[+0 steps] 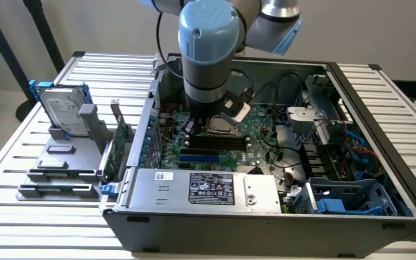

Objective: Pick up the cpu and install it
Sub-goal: 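Install the second cpu locking lever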

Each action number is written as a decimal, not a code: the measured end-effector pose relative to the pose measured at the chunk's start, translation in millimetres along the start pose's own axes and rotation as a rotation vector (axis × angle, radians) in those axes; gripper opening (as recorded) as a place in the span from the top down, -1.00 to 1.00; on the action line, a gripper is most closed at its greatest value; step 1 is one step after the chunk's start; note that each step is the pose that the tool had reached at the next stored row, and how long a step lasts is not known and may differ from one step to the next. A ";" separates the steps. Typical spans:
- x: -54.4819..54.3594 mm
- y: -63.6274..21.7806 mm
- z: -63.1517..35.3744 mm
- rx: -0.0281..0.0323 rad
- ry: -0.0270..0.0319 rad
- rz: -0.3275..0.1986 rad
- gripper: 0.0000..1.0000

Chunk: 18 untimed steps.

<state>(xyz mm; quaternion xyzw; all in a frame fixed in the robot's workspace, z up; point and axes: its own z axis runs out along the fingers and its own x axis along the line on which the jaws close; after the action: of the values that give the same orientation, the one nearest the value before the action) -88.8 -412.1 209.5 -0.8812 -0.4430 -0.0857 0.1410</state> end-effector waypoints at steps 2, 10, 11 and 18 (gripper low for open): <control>-0.2 -0.4 2.6 -0.0015 0.0010 -0.001 0.79; -1.1 -2.1 11.9 -0.0071 0.0052 -0.003 0.79; -1.2 -2.4 12.8 -0.0076 0.0055 -0.003 0.79; -0.6 -4.5 17.2 -0.0106 0.0037 -0.004 0.79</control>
<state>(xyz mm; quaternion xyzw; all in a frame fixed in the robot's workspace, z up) -92.4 -404.4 193.9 -0.8810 -0.4439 -0.0899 0.1370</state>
